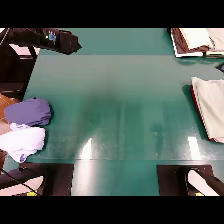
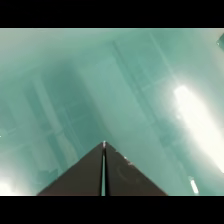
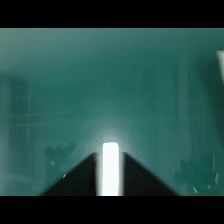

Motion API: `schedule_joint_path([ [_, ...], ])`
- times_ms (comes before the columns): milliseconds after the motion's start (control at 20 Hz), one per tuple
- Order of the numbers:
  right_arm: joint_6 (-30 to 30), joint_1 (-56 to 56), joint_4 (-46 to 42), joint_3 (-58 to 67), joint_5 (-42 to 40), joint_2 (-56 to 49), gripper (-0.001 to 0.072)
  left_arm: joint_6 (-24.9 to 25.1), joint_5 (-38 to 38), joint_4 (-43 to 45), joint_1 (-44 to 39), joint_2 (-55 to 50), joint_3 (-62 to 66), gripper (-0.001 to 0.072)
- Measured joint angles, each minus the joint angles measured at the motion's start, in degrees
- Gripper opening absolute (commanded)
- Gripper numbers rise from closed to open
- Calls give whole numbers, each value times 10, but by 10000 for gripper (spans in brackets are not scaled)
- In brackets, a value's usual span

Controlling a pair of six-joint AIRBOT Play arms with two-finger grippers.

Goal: Fold the shirts.

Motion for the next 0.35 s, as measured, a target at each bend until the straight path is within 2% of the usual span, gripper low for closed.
schedule_joint_path([
  [150,-9,110,2,9,-31,0,15,0,4,0,0,0,0,27],
  [350,-14,181,2,12,-49,0,15,0,5,0,0,0,0,27],
])
